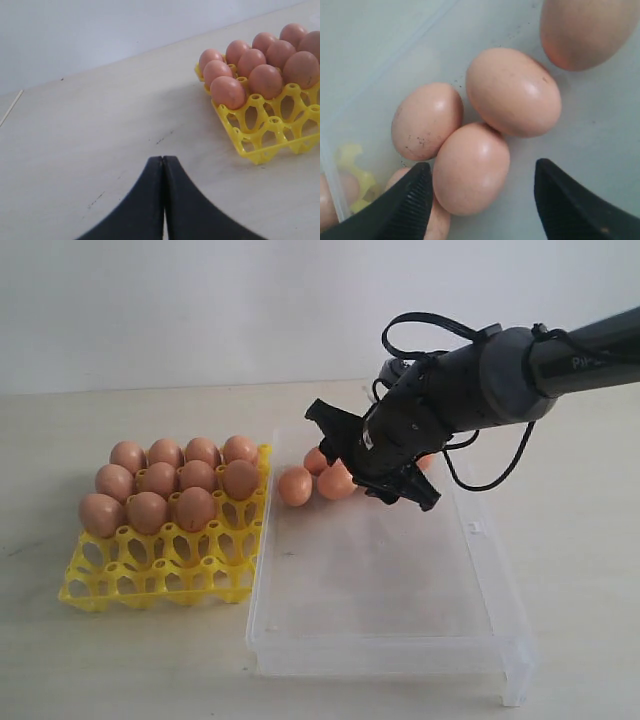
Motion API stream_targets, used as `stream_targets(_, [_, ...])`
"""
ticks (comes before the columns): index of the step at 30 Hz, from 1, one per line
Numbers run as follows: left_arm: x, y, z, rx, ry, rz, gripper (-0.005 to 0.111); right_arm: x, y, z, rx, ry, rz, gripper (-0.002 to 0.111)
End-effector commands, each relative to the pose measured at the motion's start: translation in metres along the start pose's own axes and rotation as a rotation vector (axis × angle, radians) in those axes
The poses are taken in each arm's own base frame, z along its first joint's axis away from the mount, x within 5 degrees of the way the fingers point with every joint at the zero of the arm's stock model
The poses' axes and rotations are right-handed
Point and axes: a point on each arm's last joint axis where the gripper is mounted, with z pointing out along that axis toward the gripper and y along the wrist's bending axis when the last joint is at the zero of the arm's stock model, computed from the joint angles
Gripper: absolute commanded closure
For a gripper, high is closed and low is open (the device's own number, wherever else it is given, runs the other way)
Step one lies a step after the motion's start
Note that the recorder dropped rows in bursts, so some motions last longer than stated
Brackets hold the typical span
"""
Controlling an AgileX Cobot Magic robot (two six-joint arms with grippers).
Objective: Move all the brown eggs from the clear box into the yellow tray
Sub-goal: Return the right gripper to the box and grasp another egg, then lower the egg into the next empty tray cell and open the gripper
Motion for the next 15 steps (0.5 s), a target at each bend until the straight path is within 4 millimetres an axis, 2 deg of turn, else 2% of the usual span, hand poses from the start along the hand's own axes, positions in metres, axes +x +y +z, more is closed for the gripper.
stream_targets(1, [-0.002, 0.0, -0.001, -0.002, -0.018, -0.004, 0.107, 0.0, -0.002, 0.007, -0.011, 0.002, 0.007, 0.05])
stream_targets(6, [-0.002, 0.0, -0.001, -0.002, -0.018, -0.004, 0.107, -0.005, 0.011, 0.021, -0.033, -0.011, 0.008, 0.05])
stream_targets(10, [-0.002, 0.0, -0.001, -0.002, -0.018, -0.004, 0.107, -0.004, 0.009, 0.033, 0.009, -0.007, 0.01, 0.053])
stream_targets(11, [-0.002, 0.0, -0.001, -0.002, -0.018, -0.004, 0.107, -0.003, 0.009, 0.034, 0.009, -0.006, 0.004, 0.059])
stream_targets(12, [-0.002, 0.0, -0.001, -0.002, -0.018, -0.004, 0.107, -0.003, 0.009, 0.034, 0.007, -0.006, -0.01, 0.07])
stream_targets(13, [-0.002, 0.0, -0.001, -0.002, -0.018, -0.004, 0.107, -0.003, 0.01, 0.034, 0.004, -0.007, -0.06, 0.086])
stream_targets(15, [-0.002, 0.0, -0.001, -0.002, -0.018, -0.004, 0.107, -0.005, 0.011, 0.03, 0.002, -0.008, -0.135, 0.108])
